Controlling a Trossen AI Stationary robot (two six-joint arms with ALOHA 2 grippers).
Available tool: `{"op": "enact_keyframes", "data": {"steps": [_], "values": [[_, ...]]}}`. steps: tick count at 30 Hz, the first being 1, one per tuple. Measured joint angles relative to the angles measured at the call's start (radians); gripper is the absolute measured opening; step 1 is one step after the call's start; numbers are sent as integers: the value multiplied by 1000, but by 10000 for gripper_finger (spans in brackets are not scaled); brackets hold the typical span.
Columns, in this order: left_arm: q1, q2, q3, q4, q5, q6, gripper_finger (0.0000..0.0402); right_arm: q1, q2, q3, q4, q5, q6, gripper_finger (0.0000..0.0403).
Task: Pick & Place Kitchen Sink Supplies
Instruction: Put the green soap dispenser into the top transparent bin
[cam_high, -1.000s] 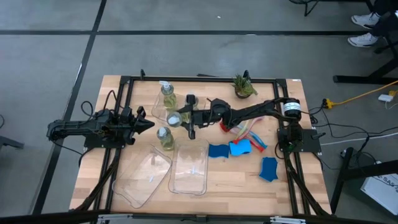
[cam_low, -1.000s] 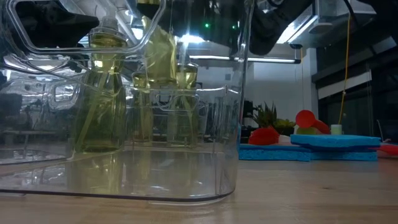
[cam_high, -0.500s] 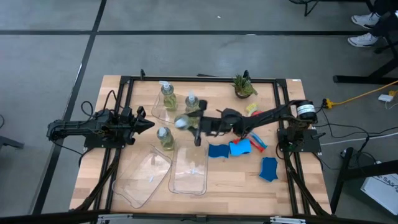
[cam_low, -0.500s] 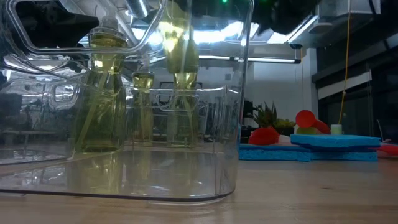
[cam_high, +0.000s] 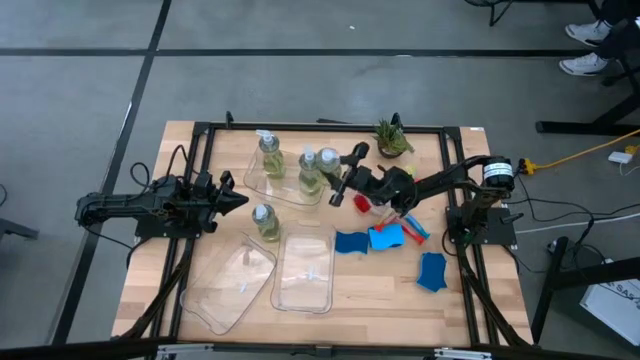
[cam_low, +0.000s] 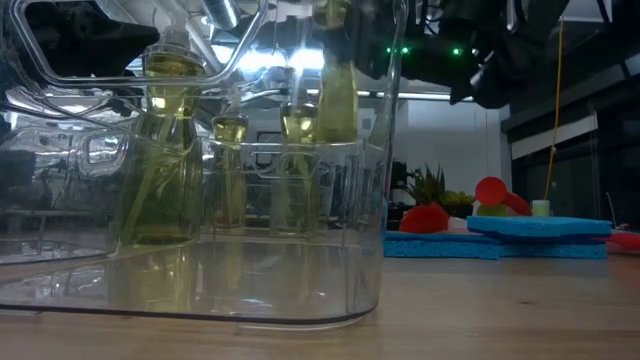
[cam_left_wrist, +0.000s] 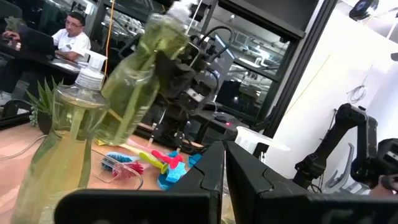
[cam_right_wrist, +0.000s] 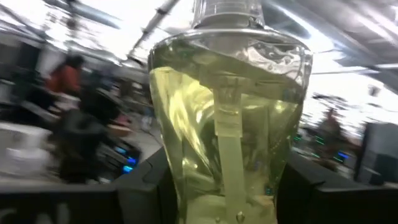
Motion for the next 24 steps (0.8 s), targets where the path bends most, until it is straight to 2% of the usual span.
{"op": "enact_keyframes", "data": {"steps": [4,10,12,16,24], "values": [[0,0,0,0,0,0,10,0,-3,-8,-69,93,9,173],[0,0,0,0,0,0,10,13,-8,-3,-150,86,148,173],[0,0,0,0,0,0,11,23,-8,-3,-149,95,136,172],[0,0,0,0,0,0,10,54,-19,-6,-163,180,65,172],[0,0,0,0,0,0,11,140,-109,-6,-333,187,138,172]]}}
